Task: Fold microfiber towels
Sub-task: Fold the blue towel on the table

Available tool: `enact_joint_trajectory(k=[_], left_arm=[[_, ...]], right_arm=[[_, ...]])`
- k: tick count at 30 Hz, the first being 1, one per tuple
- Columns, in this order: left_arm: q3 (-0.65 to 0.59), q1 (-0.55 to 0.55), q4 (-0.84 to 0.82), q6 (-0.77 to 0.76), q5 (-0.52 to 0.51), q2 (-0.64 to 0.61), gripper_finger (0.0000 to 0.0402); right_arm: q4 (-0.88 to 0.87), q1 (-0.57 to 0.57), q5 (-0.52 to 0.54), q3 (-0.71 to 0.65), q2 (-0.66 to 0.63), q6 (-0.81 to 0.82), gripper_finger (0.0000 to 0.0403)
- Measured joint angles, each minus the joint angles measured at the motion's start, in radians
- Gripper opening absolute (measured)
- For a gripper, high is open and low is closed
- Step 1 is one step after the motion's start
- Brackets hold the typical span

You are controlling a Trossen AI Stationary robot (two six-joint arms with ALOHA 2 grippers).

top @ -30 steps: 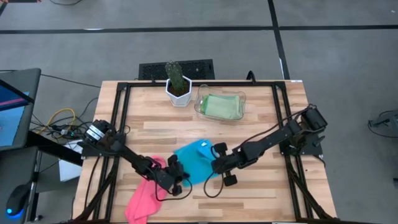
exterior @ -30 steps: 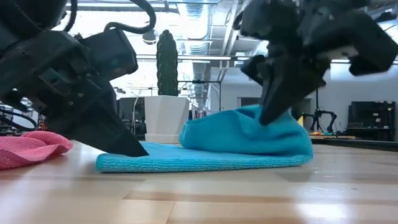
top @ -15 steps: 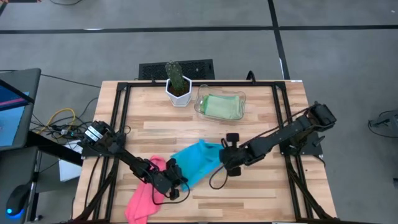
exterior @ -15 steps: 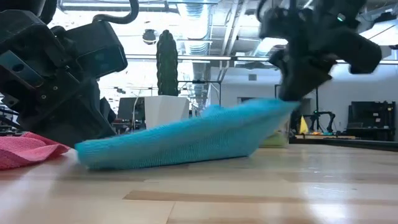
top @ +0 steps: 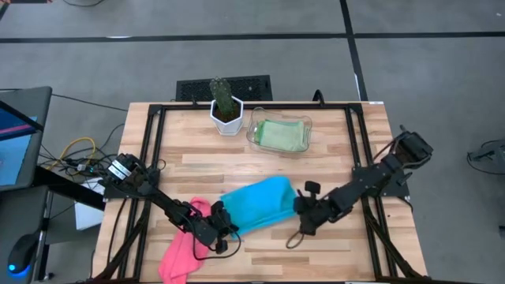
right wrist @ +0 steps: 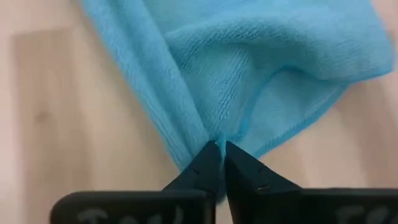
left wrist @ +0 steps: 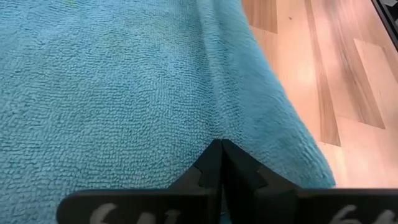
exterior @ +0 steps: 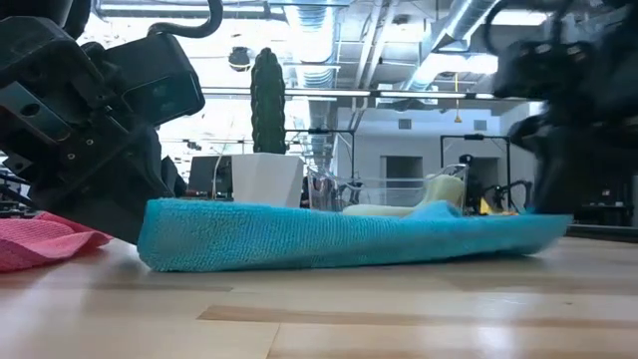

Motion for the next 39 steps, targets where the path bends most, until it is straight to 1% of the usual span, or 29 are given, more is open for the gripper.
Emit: enact_joint_trajectory(k=[7, 12, 14, 17, 20, 23, 24, 28, 30, 32, 35, 37, 39], left_arm=[[0.000, 0.002, 0.002, 0.014, -0.006, 0.000, 0.0000], [0.000, 0.003, 0.002, 0.023, -0.008, 0.000, 0.0000], [0.000, 0.003, 0.002, 0.023, -0.010, 0.000, 0.0000], [0.000, 0.003, 0.013, 0.023, -0.013, 0.000, 0.0000], [-0.004, 0.005, 0.052, 0.063, -0.007, -0.012, 0.0000], [-0.006, 0.004, 0.100, 0.119, -0.013, -0.055, 0.0000], [-0.003, 0.004, 0.113, 0.132, -0.027, -0.073, 0.0000], [-0.003, 0.004, 0.106, 0.182, -0.070, -0.106, 0.0000], [-0.003, 0.012, 0.118, 0.202, -0.081, -0.117, 0.0000], [-0.001, 0.022, 0.127, 0.215, -0.091, -0.117, 0.0000], [-0.002, 0.044, 0.142, 0.215, -0.102, -0.102, 0.0000], [-0.002, 0.055, 0.186, 0.220, -0.103, -0.088, 0.0000], [0.000, 0.061, 0.259, 0.239, -0.083, -0.066, 0.0000]], right_arm=[[-0.020, 0.116, 0.008, -0.001, -0.115, 0.105, 0.0111], [-0.101, 0.208, 0.099, -0.001, -0.141, 0.249, 0.0144], [-0.109, 0.236, 0.172, -0.001, -0.141, 0.269, 0.0152], [-0.056, 0.243, 0.286, -0.001, -0.141, 0.209, 0.0161], [0.097, 0.228, 0.325, -0.004, -0.138, 0.051, 0.0165], [0.308, 0.221, 0.395, -0.041, -0.103, -0.099, 0.0161], [0.370, 0.220, 0.400, -0.060, -0.087, -0.128, 0.0156], [0.630, 0.232, 0.393, -0.150, 0.008, -0.115, 0.0128], [0.717, 0.247, 0.388, -0.187, 0.073, -0.096, 0.0113], [0.747, 0.260, 0.382, -0.206, 0.135, -0.032, 0.0099], [0.742, 0.273, 0.369, -0.221, 0.217, 0.096, 0.0080], [0.754, 0.294, 0.384, -0.220, 0.235, 0.157, 0.0070], [0.753, 0.314, 0.392, -0.220, 0.236, 0.178, 0.0061]])
